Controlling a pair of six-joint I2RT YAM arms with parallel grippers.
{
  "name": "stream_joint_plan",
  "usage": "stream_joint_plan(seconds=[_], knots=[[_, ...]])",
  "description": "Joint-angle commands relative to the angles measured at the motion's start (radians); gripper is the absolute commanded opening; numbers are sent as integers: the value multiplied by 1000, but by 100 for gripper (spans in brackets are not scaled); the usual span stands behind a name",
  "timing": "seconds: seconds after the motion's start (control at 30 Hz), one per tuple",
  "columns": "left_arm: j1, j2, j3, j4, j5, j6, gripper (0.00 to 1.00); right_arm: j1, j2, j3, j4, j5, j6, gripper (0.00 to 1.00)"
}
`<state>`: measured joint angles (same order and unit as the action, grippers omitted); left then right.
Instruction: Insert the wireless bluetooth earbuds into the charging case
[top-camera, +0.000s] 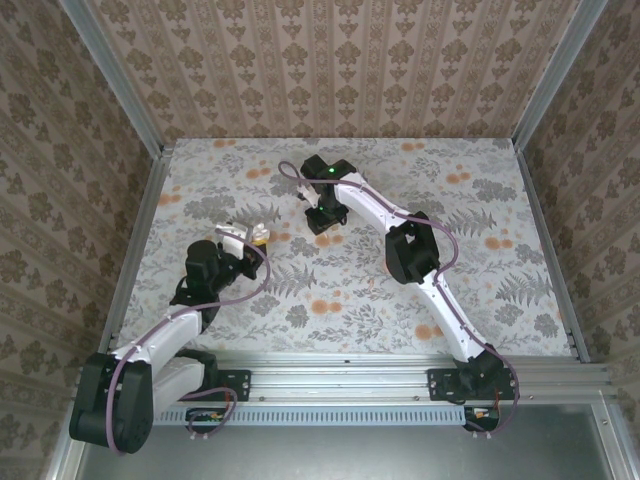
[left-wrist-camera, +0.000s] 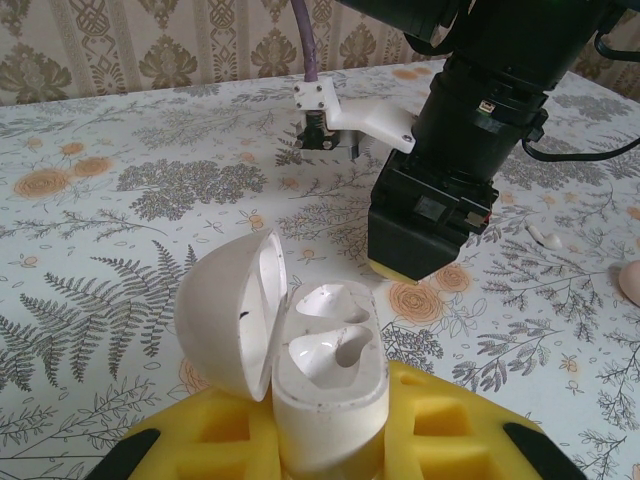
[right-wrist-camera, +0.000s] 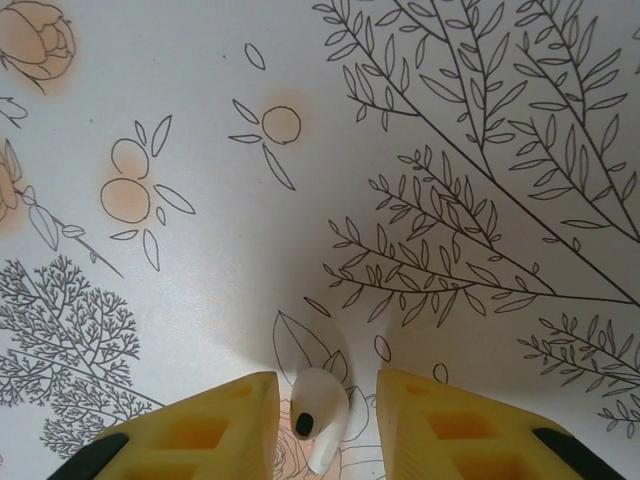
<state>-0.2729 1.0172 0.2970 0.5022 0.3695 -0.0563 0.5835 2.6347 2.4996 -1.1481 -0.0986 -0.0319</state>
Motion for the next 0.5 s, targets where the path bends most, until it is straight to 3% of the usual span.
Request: stream_joint_plan(seconds=[0.0, 0.47], knots=[[8, 8, 27, 14, 14, 4, 13, 4, 31, 27, -10, 38, -18, 31], [9, -19, 15, 14, -4, 8, 13, 10, 39, 26, -21, 46, -18, 30]])
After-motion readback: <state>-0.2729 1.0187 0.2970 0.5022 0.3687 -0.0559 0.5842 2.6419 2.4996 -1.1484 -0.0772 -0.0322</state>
